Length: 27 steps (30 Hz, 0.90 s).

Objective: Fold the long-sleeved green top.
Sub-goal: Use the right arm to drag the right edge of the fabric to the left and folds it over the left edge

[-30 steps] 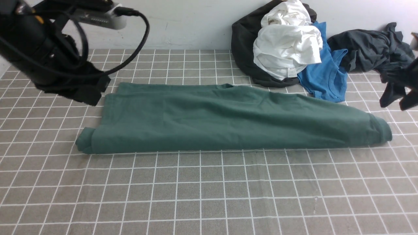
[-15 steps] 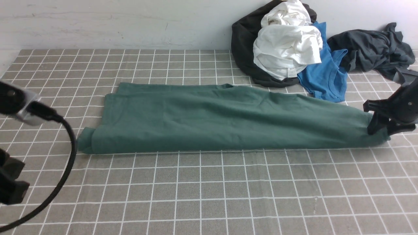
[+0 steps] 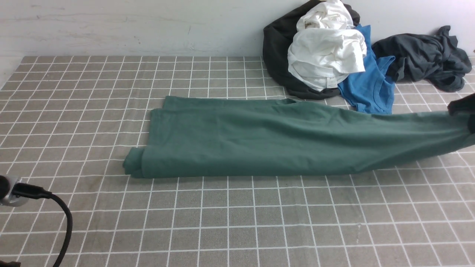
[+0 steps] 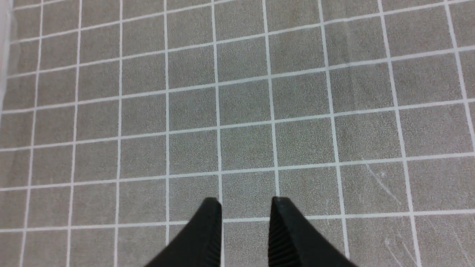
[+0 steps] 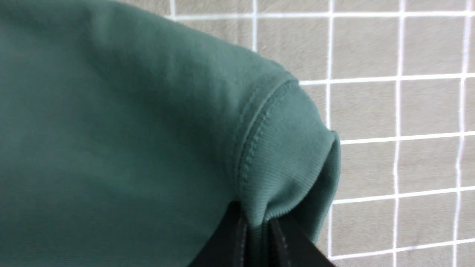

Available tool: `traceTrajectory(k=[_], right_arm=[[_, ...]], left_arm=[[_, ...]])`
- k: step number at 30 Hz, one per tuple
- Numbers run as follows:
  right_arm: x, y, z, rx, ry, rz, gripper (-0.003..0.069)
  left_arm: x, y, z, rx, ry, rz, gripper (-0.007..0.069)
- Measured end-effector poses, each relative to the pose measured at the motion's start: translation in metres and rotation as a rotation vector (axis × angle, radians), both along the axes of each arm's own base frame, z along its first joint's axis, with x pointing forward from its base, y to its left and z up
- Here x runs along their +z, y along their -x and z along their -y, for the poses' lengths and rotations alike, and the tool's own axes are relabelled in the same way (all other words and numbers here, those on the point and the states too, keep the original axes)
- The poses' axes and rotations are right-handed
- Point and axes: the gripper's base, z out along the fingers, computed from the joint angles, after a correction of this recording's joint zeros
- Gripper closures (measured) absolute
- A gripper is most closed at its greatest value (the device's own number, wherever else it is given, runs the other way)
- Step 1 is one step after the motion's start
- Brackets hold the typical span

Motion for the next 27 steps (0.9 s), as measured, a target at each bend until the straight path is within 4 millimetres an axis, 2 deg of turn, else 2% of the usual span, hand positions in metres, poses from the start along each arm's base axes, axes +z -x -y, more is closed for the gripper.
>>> traceTrajectory(k=[3,5,7,10,11,12,13,14,16,17,18,21,22,23,24,26,27], right_arm=[[0.031,0.007,-0.018,0.003,-0.033,0.081,0.0628],[0.047,0.008,-0.044,0.051,-0.061,0.131,0.0628],[0.065,0.008,-0.081,0.13,-0.095,0.195,0.0628],[0.086,0.007,-0.164,0.311,-0.179,0.304,0.0628],[0.086,0.006,-0.164,0.31,-0.183,0.306,0.0628],[0.088,0.009,-0.22,0.425,-0.245,0.355,0.0628],[0.083,0.009,-0.243,0.467,-0.273,0.363,0.0628],[0.084,0.009,-0.249,0.476,-0.286,0.376,0.0628],[0.066,0.014,-0.31,0.577,-0.359,0.376,0.0628],[0.06,0.018,-0.33,0.611,-0.382,0.376,0.0628],[0.039,0.021,-0.366,0.663,-0.413,0.371,0.0628],[-0.002,0.029,-0.429,0.752,-0.45,0.368,0.0628],[-0.011,0.031,-0.444,0.773,-0.459,0.367,0.0628],[-0.016,0.03,-0.448,0.775,-0.46,0.365,0.0629],[-0.033,0.029,-0.467,0.797,-0.468,0.363,0.0629],[-0.05,0.026,-0.484,0.81,-0.475,0.357,0.0625],[-0.051,0.026,-0.485,0.812,-0.475,0.353,0.0624]], left_arm=[[0.001,-0.004,0.002,0.008,0.029,0.062,0.0454],[0.004,-0.008,0.003,0.0,0.04,0.113,0.0454],[0.006,-0.01,0.004,-0.007,0.05,0.147,0.0454],[0.007,-0.012,0.005,-0.011,0.061,0.166,0.0454],[0.007,-0.012,0.005,-0.011,0.061,0.166,0.0454],[0.007,-0.012,0.005,-0.009,0.064,0.166,0.0454],[0.007,-0.012,0.005,-0.008,0.066,0.166,0.0454],[0.007,-0.012,0.005,-0.007,0.068,0.165,0.0454],[0.007,-0.012,0.006,-0.005,0.077,0.164,0.0454],[0.007,-0.012,0.006,-0.004,0.082,0.163,0.0454],[0.007,-0.011,0.007,-0.002,0.094,0.16,0.0454],[0.006,-0.011,0.007,0.002,0.106,0.153,0.0454],[0.006,-0.011,0.007,0.003,0.108,0.15,0.0454],[0.006,-0.011,0.007,0.003,0.108,0.15,0.0454],[0.006,-0.01,0.007,0.004,0.107,0.145,0.0454],[0.005,-0.01,0.007,0.006,0.106,0.137,0.0454],[0.005,-0.01,0.007,0.007,0.105,0.135,0.0454]])
